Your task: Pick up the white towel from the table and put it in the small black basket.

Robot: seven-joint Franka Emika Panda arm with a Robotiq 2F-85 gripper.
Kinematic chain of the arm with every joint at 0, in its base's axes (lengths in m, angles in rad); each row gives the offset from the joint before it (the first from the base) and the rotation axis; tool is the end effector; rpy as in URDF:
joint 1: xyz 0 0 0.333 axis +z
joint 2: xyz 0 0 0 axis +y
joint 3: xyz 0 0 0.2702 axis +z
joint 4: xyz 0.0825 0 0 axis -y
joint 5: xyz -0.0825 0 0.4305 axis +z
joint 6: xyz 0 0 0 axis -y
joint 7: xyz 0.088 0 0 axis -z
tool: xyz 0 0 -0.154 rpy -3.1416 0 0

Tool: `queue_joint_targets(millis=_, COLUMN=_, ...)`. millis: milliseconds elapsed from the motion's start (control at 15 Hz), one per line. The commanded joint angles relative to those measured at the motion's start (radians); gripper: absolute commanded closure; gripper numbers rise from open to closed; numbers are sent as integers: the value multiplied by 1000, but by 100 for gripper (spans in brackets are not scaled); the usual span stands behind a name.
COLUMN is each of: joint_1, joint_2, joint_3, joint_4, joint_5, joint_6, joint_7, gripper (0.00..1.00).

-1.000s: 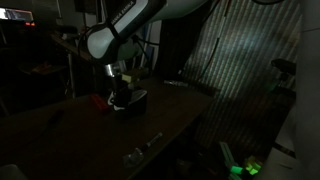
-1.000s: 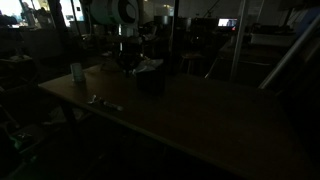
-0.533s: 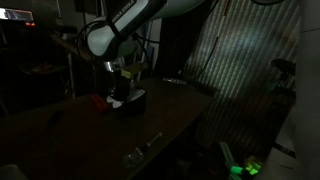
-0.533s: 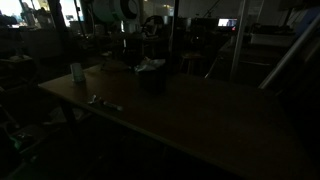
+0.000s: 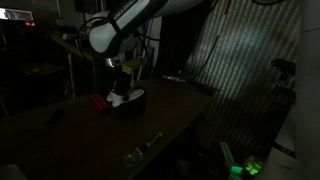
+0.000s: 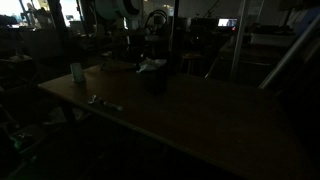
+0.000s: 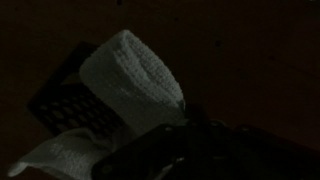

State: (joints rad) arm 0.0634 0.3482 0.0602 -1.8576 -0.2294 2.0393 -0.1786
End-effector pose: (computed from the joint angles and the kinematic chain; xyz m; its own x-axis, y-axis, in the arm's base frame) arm 0.6259 0.0557 0.2054 0.8997 0.3887 -0.1988 0.4173 -0.8995 0.1299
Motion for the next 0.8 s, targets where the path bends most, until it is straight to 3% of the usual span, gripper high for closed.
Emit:
queue_joint_targets(millis=0, joint_1=2, joint_2=9, joint_3=-10, joint_4=24, joint_5=-22, joint_6=12, joint_7=4, gripper=100)
queue_joint_targets(millis=733, joint_1=-7, joint_2=-4, joint_3=-47, joint_4=54, joint_5=-72, joint_6=38, joint_7=14, gripper=100)
